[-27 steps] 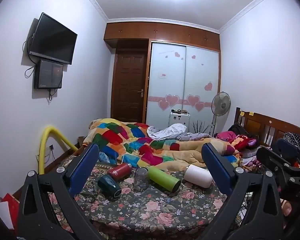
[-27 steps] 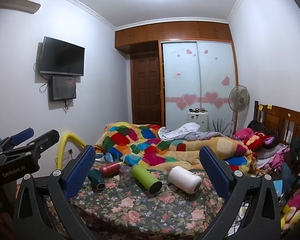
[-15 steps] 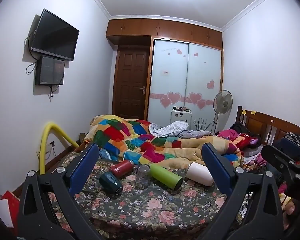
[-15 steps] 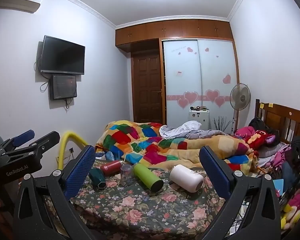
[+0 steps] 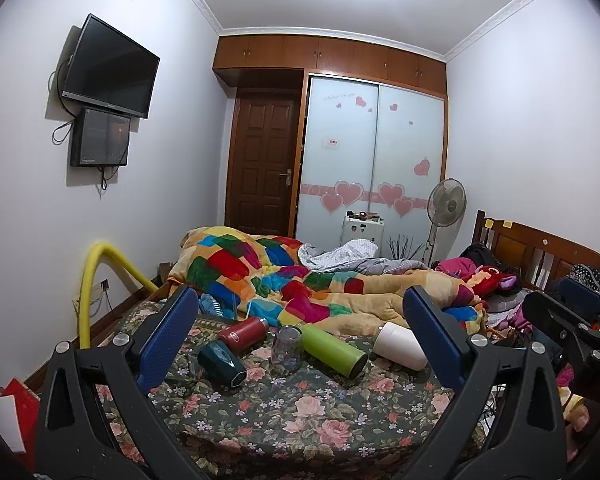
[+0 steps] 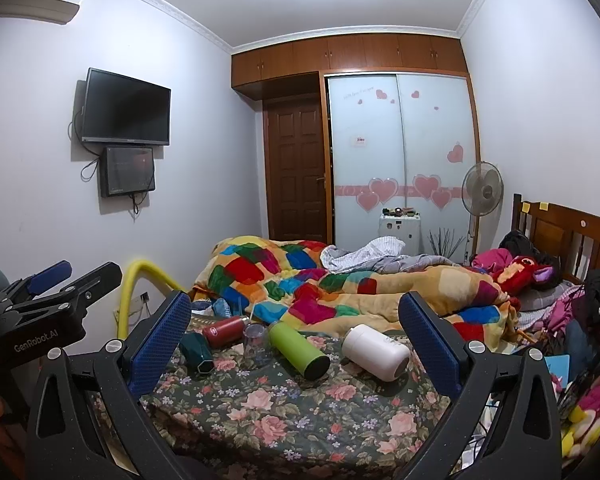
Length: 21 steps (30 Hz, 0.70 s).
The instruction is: Flip cup upright
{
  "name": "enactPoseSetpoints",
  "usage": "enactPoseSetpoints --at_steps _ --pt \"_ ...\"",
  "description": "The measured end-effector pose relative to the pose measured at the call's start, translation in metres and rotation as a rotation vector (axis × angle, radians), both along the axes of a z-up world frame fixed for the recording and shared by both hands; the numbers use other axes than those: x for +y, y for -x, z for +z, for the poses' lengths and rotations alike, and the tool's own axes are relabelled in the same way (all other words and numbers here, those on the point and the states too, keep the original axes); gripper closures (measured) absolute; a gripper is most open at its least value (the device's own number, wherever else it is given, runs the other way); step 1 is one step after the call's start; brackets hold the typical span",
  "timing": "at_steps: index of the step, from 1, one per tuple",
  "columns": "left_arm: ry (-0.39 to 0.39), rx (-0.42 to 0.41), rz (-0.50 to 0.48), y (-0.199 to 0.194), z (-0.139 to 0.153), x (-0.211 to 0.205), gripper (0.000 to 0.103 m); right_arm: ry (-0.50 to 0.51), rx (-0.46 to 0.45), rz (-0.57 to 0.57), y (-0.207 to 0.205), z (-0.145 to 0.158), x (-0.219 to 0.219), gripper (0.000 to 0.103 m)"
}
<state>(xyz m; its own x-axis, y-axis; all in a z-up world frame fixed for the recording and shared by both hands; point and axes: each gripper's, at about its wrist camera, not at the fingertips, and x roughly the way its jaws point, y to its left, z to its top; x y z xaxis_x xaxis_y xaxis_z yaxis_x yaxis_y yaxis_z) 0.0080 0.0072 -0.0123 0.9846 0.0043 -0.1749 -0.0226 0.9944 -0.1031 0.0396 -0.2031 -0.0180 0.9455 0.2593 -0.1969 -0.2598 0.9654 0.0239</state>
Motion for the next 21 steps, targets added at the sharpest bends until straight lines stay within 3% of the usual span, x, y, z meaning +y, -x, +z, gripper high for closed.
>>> enactPoseSetpoints --at_steps 21 --pt "-0.005 0.012 0.003 -0.0004 0.0007 -0.0033 0.0 -0.001 0.004 0.001 -0.0011 0.0024 -0.0014 0.0"
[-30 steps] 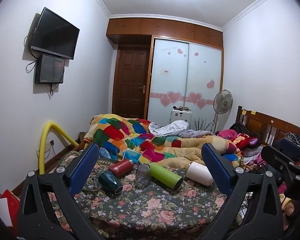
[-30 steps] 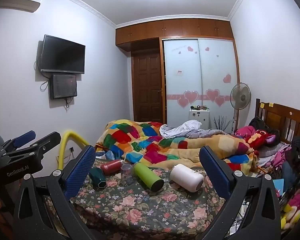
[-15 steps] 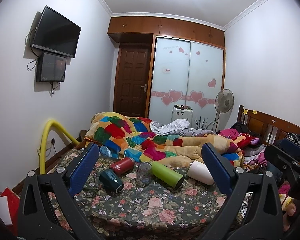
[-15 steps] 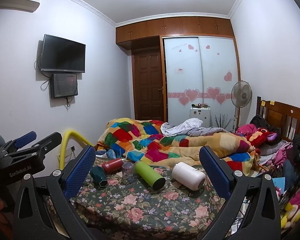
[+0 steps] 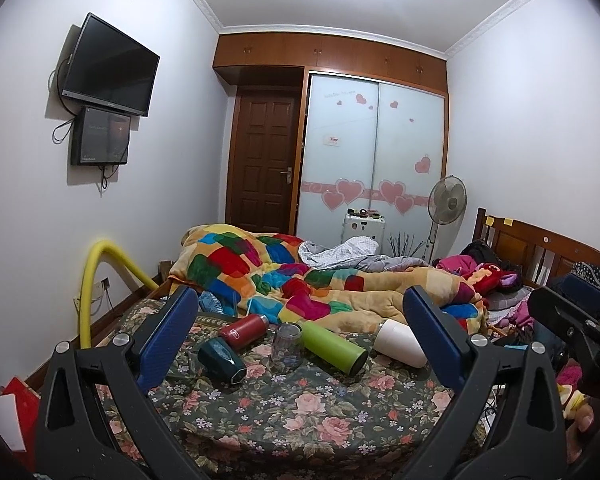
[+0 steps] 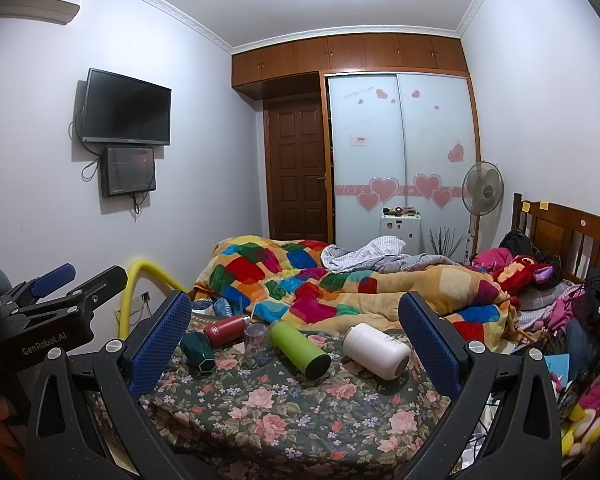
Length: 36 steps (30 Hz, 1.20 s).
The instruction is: Flip cup upright
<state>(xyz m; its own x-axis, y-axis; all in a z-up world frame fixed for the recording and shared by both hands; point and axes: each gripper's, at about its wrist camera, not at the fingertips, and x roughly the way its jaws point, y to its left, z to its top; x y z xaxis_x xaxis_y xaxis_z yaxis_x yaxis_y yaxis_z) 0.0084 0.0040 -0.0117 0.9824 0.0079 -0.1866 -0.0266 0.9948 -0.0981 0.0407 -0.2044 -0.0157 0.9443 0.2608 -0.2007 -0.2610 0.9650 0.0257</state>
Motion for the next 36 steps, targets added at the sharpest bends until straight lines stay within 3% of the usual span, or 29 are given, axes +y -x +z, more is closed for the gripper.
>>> enactPoseSetpoints --at_steps 25,36 --pt "-0.01 0.009 0.0 -0.002 -0.004 -0.004 0.0 0.002 0.006 0.0 -0.001 -0.002 0.0 0.0" --pt "0.013 0.051 0.001 -0.03 -0.014 0.002 0.0 0.031 0.065 -0.008 -0.023 -0.013 0.004 0.0"
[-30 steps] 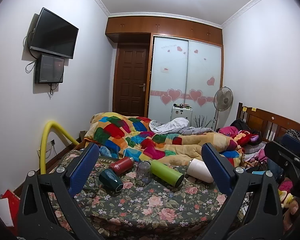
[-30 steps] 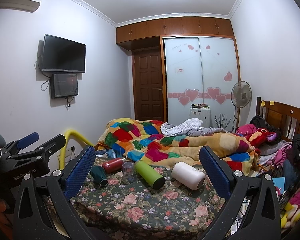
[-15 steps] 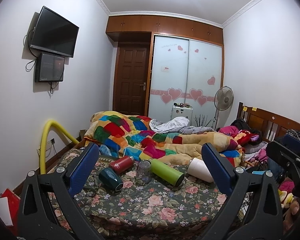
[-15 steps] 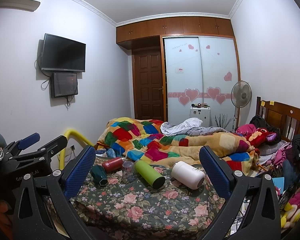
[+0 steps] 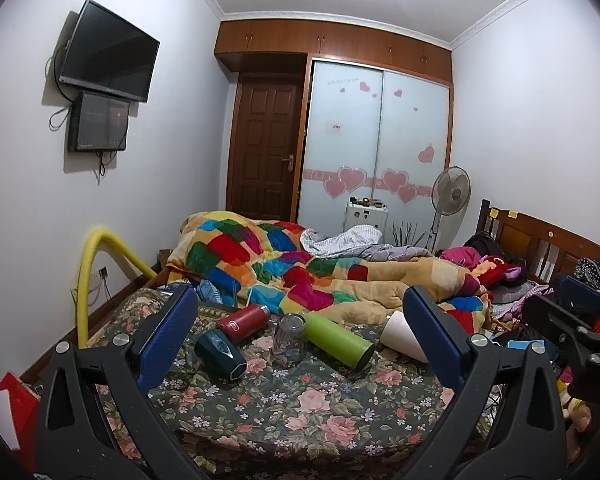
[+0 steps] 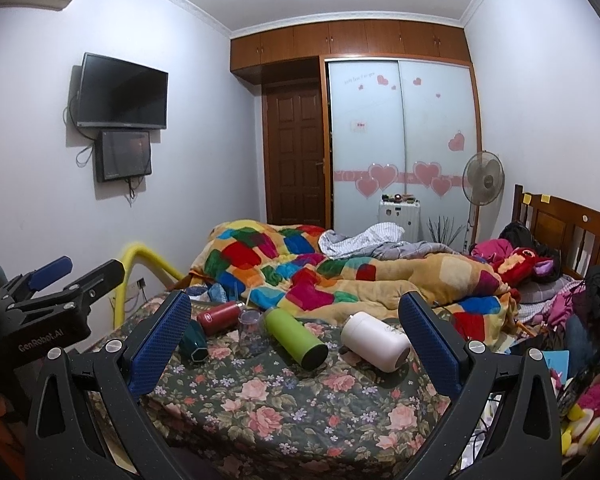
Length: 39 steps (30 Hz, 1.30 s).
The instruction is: Flip cup upright
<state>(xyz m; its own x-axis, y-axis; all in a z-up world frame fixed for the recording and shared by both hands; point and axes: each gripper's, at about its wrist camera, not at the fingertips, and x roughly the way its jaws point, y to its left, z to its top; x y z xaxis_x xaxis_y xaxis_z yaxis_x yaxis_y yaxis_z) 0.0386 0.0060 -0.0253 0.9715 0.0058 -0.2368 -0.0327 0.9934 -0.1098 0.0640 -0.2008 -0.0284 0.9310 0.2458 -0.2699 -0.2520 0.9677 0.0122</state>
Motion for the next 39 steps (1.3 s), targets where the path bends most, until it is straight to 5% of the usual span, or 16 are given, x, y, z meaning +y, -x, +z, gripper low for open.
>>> enactPoseSetpoints --at_steps 15,28,35,39 --pt "0.086 0.176 0.09 -0.091 -0.06 0.046 0.0 0.116 0.24 0.004 -0.124 -0.053 0.015 0.0" --pt "0.132 0.386 0.184 -0.133 -0.13 0.08 0.0 0.359 0.604 0.238 -0.269 -0.141 0.073 0.002" --pt "0.101 0.424 0.168 -0.142 -0.147 0.075 0.0 0.431 0.809 0.314 -0.318 -0.187 0.092 0.021" --pt "0.083 0.433 0.166 -0.145 -0.151 0.072 0.0 0.483 0.849 0.314 -0.33 -0.201 0.097 0.024"
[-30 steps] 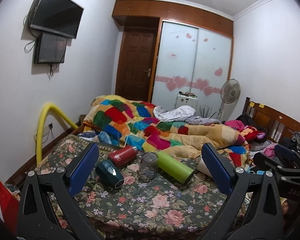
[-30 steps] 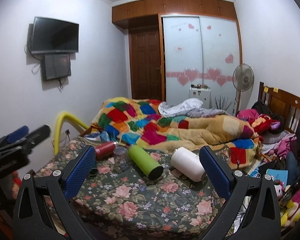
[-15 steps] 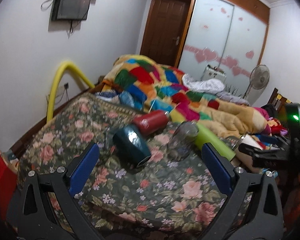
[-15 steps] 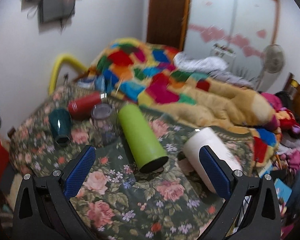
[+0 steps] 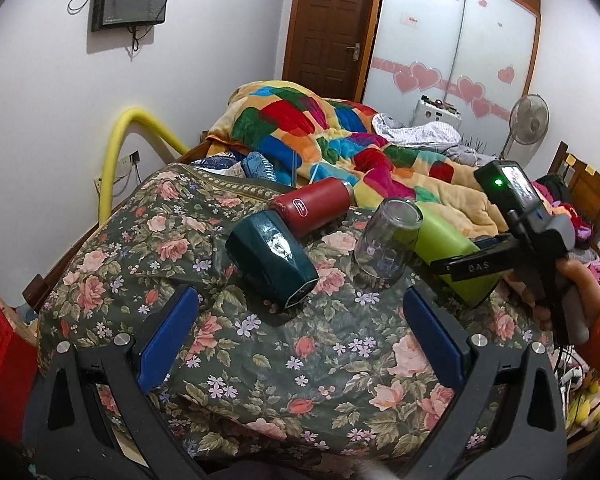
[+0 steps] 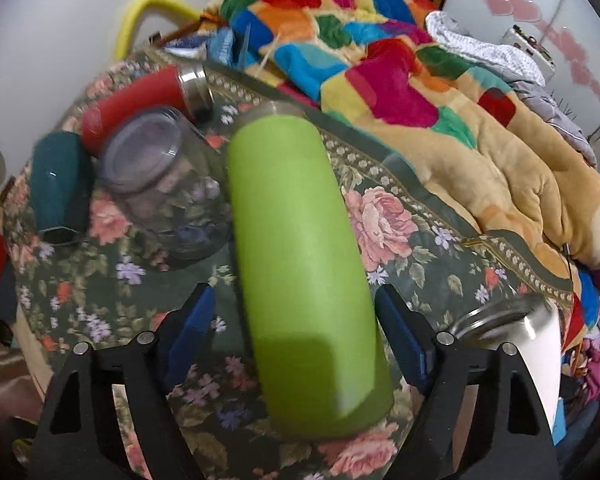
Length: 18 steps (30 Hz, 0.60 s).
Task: Flip cup upright
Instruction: 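Reach the right tool to the lime-green cup lying on its side and grasp it, then lift the lime-green cup with the right tool toward the left tool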
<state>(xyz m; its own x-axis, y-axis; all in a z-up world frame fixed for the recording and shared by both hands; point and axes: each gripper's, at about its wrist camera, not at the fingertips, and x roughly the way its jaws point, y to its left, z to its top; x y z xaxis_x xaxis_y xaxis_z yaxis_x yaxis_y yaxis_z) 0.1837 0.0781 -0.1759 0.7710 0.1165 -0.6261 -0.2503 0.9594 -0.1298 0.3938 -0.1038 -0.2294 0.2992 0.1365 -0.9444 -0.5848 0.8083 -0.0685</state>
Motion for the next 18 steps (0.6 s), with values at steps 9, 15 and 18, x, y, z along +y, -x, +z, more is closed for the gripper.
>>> enactPoseSetpoints --at_steps 9,15,18 --pt "-0.016 0.004 -0.008 -0.001 0.0 -0.003 0.0 0.073 0.015 0.02 -0.01 -0.017 0.01 0.032" --pt "-0.023 -0.008 -0.006 0.005 0.006 -0.006 0.0 0.02 0.059 -0.014 -0.008 -0.014 0.001 0.039" --pt "-0.031 -0.015 -0.006 0.011 0.011 -0.007 0.0 0.011 0.057 -0.029 0.0 -0.014 -0.001 0.04"
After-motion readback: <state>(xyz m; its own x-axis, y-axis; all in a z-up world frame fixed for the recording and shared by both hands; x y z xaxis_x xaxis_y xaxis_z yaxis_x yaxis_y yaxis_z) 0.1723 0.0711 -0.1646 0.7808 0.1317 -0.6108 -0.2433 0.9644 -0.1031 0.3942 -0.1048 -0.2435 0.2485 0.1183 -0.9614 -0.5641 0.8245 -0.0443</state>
